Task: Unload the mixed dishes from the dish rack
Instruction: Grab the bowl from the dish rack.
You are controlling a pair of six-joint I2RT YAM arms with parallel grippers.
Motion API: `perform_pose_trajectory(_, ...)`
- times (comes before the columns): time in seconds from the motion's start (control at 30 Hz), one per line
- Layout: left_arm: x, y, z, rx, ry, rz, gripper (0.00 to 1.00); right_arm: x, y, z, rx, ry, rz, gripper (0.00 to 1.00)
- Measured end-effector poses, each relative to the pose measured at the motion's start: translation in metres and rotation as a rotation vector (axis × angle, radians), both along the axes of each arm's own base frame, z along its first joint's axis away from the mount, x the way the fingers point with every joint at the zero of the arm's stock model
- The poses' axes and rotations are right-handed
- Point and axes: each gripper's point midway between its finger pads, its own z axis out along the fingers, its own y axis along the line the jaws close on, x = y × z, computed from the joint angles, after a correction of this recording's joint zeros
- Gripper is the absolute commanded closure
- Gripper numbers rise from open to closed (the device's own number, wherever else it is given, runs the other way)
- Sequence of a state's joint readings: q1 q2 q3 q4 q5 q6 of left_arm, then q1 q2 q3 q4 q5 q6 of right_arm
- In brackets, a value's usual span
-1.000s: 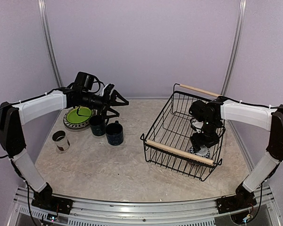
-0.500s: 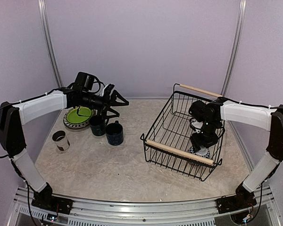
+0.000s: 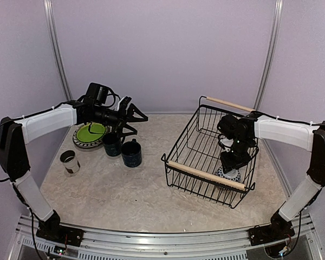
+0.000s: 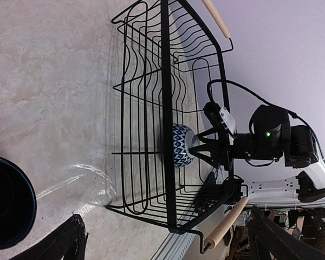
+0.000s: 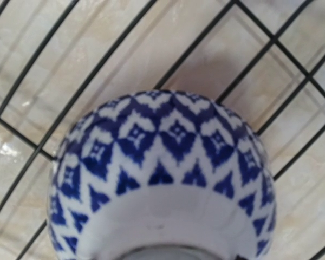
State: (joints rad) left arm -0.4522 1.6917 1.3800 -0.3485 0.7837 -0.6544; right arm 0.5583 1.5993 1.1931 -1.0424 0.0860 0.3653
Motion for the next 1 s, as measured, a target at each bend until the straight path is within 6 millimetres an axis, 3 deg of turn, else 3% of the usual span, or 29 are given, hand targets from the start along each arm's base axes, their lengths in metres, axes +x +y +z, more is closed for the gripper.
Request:
perform_pose_trajectory(0.33,0.000,0.000,0.000,-0.001,0.000,-0.001,0.02,0.002,0.002,0.003,0.014,-0.015,-0.006,0.84)
perform_pose_trajectory(0.53,0.000,0.000,0.000,-0.001,0.000,-0.001,0.01,0.010,0.007,0.014,0.059,-0.079,-0.021,0.92)
perform_pose_trajectory(1.0,0.000,0.000,0.000,0.003,-0.003,0.002,0.01,0.031,0.025,0.014,0.172,-0.183,-0.073,0.94)
